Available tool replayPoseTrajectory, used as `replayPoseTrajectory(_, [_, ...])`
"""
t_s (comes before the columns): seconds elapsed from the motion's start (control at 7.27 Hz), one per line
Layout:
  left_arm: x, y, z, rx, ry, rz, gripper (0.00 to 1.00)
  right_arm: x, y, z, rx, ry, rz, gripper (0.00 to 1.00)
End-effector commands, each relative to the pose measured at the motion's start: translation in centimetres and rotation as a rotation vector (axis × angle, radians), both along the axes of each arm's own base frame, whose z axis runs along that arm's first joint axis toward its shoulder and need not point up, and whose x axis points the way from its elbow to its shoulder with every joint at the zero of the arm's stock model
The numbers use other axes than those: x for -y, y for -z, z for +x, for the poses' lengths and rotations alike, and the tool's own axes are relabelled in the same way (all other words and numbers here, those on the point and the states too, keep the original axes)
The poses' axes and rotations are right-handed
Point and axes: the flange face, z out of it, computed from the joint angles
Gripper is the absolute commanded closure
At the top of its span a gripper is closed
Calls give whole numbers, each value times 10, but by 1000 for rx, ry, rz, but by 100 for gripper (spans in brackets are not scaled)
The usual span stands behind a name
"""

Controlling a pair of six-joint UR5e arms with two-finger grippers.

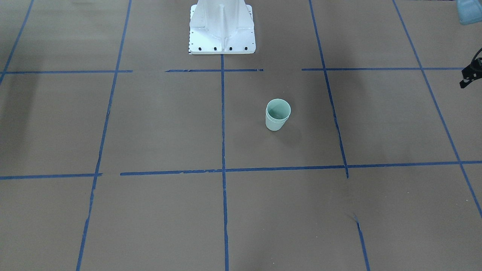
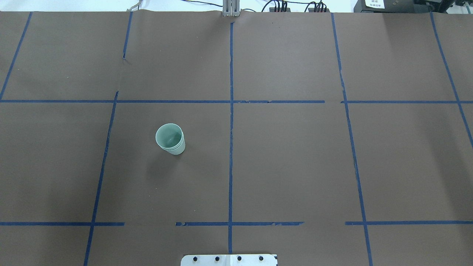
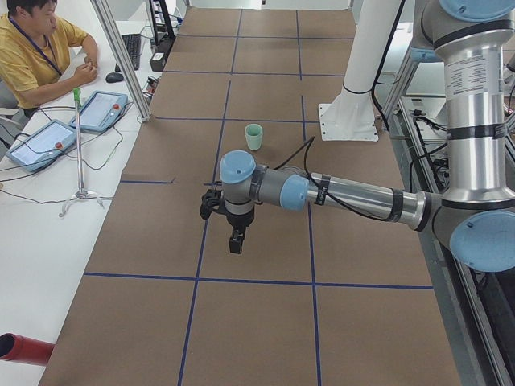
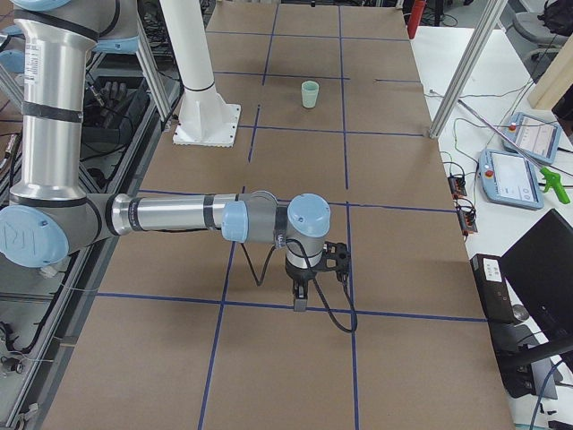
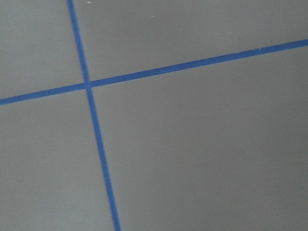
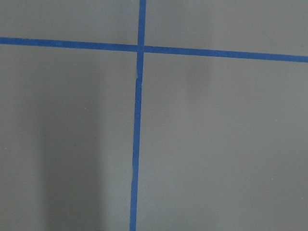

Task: Stack cups

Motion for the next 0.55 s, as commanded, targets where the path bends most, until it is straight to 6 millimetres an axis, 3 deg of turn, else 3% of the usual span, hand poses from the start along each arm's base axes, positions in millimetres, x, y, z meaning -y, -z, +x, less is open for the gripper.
replayPoseTrajectory(0.0, [-23, -34, -42, 2, 51, -42, 0, 0, 0, 0, 0, 0, 0, 0])
replayPoseTrajectory(0.41, [-25, -32, -40, -84, 55, -90, 0, 0, 0, 0, 0, 0, 0, 0])
